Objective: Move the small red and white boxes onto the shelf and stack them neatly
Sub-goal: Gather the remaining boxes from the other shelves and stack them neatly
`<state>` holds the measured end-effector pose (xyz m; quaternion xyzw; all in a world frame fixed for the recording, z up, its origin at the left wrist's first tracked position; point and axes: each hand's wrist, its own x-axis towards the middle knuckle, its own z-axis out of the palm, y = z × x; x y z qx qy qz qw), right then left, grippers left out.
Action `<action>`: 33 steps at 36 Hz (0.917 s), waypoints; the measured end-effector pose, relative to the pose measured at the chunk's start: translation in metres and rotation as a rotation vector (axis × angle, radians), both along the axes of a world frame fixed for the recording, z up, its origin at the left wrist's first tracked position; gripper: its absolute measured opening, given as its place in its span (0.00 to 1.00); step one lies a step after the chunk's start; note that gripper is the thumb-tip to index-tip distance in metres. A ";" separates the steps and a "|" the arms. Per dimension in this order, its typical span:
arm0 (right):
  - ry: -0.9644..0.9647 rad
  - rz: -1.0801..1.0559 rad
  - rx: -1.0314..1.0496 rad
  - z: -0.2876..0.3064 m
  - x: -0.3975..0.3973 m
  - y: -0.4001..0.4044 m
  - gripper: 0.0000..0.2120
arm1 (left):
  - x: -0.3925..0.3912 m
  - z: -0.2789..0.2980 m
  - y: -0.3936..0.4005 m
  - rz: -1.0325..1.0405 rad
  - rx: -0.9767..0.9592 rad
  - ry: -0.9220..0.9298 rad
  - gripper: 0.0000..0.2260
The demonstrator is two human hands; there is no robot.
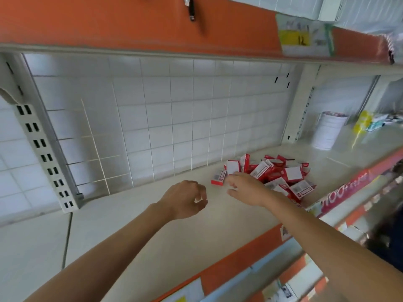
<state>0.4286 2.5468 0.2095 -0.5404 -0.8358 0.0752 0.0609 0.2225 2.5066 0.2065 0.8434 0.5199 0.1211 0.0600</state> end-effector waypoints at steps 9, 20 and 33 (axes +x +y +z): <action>-0.074 0.188 0.048 -0.010 0.002 0.074 0.15 | 0.017 -0.002 -0.006 0.160 -0.027 -0.031 0.07; -0.369 0.369 0.199 -0.017 -0.005 0.107 0.20 | 0.026 0.000 -0.032 0.398 -0.032 -0.053 0.07; 0.043 0.655 -0.170 -0.034 -0.069 0.042 0.17 | 0.024 -0.011 -0.104 0.685 -0.043 -0.045 0.06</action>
